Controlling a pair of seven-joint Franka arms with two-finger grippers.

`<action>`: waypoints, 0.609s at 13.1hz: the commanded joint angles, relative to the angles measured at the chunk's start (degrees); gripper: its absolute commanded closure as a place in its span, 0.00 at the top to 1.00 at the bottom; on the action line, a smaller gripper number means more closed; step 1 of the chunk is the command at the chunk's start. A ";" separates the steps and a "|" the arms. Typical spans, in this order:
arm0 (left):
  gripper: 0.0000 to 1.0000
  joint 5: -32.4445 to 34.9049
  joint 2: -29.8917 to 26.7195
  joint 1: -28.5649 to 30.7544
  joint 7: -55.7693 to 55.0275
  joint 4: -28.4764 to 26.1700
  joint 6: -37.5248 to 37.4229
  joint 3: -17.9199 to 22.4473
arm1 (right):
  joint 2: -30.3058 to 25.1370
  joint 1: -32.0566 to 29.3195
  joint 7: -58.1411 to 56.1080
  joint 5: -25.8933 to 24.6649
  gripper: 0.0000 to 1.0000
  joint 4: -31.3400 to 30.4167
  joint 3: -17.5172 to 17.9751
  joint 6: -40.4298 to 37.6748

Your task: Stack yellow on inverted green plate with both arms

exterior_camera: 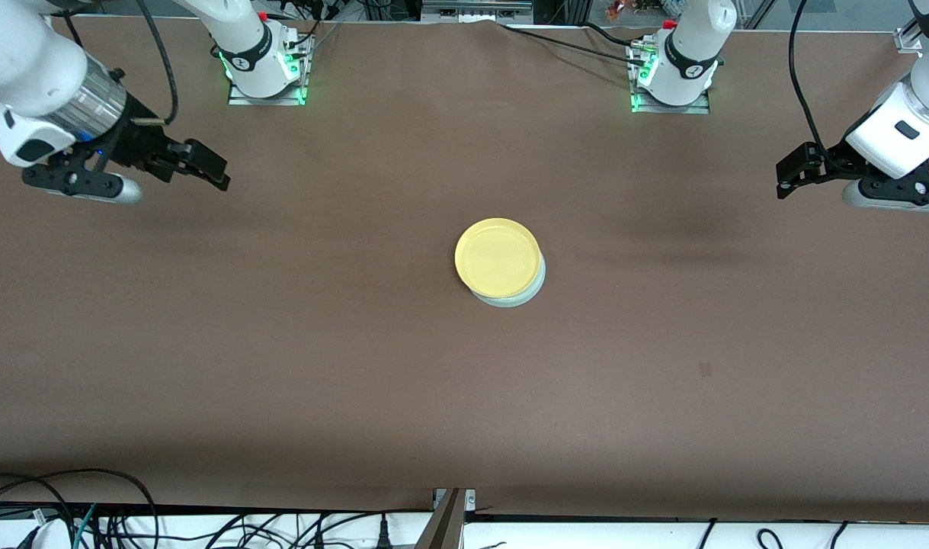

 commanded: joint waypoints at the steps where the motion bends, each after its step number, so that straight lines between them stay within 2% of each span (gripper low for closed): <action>1: 1.00 0.38 -0.51 0.01 0.68 -0.32 0.41 -0.14 | -1.08 -1.59 -6.75 -2.82 1.00 2.04 1.17 -2.55; 8: 1.00 0.38 -0.51 0.01 0.42 -0.41 0.41 -0.14 | -1.00 -1.67 -11.80 -3.54 1.00 2.22 1.08 -2.55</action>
